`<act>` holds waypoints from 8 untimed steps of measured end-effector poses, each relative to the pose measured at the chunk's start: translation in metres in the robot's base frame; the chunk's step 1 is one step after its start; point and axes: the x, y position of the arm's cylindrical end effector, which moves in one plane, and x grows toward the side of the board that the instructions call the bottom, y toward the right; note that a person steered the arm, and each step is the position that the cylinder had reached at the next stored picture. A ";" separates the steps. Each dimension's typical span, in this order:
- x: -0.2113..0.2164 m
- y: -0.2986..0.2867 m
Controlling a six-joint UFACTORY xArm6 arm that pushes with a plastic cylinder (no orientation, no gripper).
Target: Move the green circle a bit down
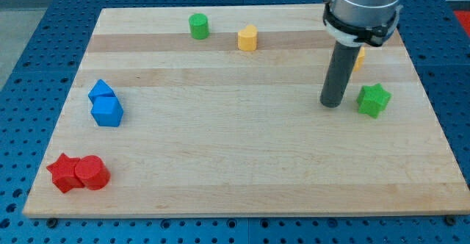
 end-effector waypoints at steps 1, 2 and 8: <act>-0.001 -0.056; -0.011 -0.118; -0.256 -0.289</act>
